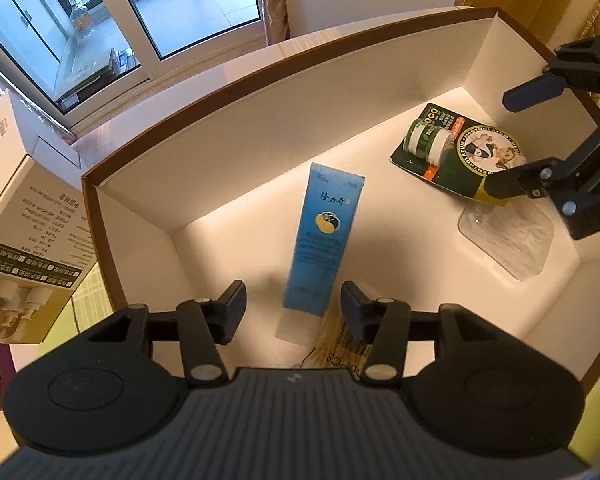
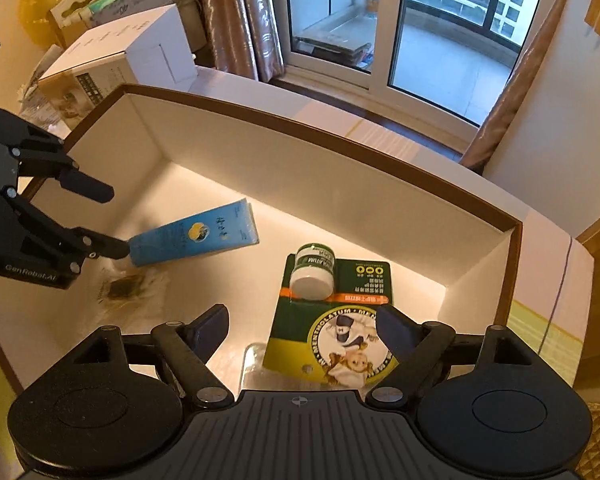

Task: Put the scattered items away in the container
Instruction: 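Open both tools to drop the blue tube and green card into the box, then withdraw both tools from the box toward the items on the table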

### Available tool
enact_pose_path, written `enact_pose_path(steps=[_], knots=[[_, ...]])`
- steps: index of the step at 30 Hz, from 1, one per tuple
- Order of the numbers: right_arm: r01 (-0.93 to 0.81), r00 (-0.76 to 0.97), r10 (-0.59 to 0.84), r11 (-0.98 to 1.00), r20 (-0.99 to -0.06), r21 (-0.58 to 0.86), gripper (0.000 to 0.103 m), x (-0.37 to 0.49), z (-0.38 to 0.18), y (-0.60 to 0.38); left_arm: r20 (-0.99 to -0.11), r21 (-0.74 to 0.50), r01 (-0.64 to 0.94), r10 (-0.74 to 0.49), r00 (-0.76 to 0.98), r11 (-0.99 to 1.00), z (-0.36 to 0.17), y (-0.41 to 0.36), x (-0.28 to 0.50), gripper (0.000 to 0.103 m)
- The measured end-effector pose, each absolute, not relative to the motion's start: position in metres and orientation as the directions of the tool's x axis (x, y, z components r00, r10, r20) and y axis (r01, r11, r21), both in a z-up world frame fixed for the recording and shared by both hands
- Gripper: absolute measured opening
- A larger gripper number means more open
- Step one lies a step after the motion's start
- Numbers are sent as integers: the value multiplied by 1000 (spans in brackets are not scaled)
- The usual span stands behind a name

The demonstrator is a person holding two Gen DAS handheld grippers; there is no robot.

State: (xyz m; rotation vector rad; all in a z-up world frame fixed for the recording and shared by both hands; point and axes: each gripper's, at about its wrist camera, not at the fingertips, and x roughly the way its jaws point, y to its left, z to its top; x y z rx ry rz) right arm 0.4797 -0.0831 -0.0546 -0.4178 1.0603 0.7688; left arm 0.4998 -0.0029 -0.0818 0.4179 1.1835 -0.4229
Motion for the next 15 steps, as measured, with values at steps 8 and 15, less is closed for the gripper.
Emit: enact_pose_path(steps=[8,15], knots=[[-743,267,337,669,-903,30,86,461,-40,-85,-933,97,512,-101,344,853,-64,-4,488,53],[-734,268,327,678,-906,28,86,441,-24,-93,-925,130,517,-85,371,846,-48,-7,468,62]])
